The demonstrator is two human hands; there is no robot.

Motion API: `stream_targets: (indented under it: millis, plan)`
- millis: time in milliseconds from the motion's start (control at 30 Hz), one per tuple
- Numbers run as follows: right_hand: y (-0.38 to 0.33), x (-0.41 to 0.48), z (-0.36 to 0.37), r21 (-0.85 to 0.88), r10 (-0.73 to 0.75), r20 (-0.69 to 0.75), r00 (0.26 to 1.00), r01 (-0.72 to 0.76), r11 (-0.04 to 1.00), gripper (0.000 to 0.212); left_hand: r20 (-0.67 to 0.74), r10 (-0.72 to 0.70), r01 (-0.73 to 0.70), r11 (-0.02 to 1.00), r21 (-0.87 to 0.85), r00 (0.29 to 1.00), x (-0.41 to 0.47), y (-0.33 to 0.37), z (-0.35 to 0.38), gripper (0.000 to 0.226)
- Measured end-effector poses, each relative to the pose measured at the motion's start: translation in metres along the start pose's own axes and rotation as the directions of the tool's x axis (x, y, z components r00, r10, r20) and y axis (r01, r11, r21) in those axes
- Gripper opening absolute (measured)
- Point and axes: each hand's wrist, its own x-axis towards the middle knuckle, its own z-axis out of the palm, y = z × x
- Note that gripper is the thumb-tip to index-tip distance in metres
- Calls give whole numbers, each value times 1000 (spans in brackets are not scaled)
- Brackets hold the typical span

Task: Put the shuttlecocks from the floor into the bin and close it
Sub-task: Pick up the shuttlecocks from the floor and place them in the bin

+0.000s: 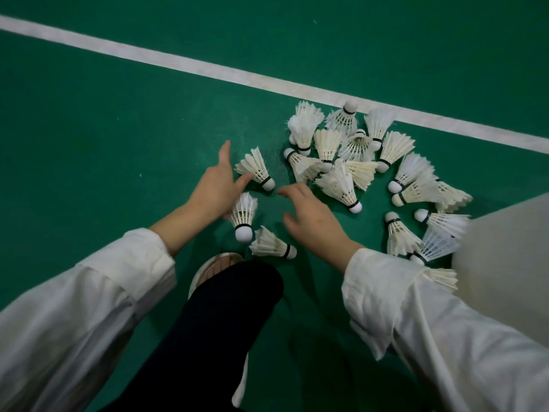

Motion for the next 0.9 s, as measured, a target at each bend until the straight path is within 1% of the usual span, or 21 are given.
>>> stream_targets:
  millis: [67, 133, 233, 300, 367, 500, 567, 633, 667, 700, 733, 800, 900]
  plan:
    - [-11, -2, 6, 31, -94, 83, 992, 92, 995, 40, 52, -32, 34, 999, -40, 998, 3, 1, 0, 71]
    - [-18, -5, 17, -6, -149, 210, 966, 154, 988, 40, 81, 1, 3, 999, -50, 997, 4, 0, 3, 63]
    - [-17, -9, 32, -157, -108, 381, 918, 179, 971, 51, 91, 48, -43, 998, -55, 995, 4, -5, 8, 43]
    - [-9, -11, 37, -252, -57, 425, 903, 179, 951, 46, 73, 40, -35, 997, -67, 997, 2, -10, 9, 28]
    - [0, -13, 38, -289, 8, 433, 901, 131, 948, 39, 69, 50, -44, 996, -84, 996, 0, -15, 9, 18]
    - [13, -17, 29, -190, 101, 387, 916, -28, 981, 40, 53, 98, -90, 986, -143, 994, -7, -20, 8, 15]
    - [17, -21, 22, -132, 125, 334, 934, -85, 988, 47, 17, 123, -118, 978, -171, 992, -13, -21, 3, 15]
    - [18, -26, 12, -38, 139, 308, 941, -134, 990, 62, -13, 145, -145, 972, -187, 989, -20, -21, -4, 14]
    - [18, -29, 5, -7, 129, 308, 943, -134, 991, 70, -19, 155, -156, 971, -183, 988, -24, -19, -7, 14]
    - [16, -33, -3, -1, 108, 309, 945, -113, 994, 73, -16, 168, -169, 971, -167, 986, -29, -16, -11, 14]
    - [16, -37, -12, -14, 87, 309, 947, -87, 996, 71, -6, 193, -192, 972, -139, 981, -34, -11, -14, 15]
    - [13, -47, -35, -50, 72, 291, 954, -61, 997, 57, 21, 267, -266, 962, -60, 963, -46, 5, -18, 18]
    - [11, -74, -85, -75, 104, 237, 966, -89, 993, 27, 40, 400, -401, 915, 47, 916, -65, 44, -24, 22]
